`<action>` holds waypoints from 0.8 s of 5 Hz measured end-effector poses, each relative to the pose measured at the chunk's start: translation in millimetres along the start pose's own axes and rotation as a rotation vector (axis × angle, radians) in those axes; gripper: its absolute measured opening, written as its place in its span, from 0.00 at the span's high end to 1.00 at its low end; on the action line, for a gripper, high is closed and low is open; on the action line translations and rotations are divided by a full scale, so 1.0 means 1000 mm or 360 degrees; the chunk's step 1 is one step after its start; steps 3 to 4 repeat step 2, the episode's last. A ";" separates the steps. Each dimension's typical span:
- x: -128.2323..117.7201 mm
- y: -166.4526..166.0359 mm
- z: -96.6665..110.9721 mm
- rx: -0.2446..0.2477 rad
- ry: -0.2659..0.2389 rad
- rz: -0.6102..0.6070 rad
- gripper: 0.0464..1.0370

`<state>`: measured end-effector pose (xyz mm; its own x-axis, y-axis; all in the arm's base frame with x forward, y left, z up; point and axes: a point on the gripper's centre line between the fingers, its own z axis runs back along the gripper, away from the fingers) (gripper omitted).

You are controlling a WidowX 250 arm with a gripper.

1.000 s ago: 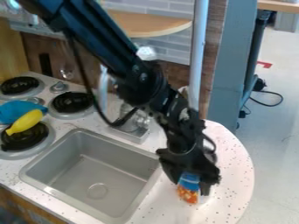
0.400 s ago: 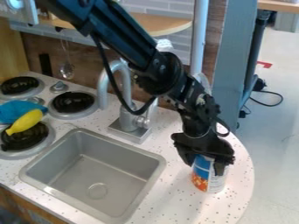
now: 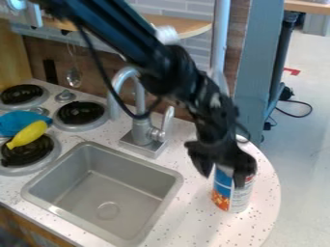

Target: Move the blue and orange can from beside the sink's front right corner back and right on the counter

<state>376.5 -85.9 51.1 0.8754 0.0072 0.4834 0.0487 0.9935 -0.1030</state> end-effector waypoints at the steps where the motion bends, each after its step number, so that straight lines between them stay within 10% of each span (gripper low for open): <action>1: -0.004 -0.014 0.049 -0.0071 -0.0149 -0.0032 0.04; 2: -0.016 -0.026 0.100 -0.0069 -0.0260 -0.0089 0.04; 4: -0.016 -0.026 0.100 -0.0069 -0.0260 -0.0089 0.04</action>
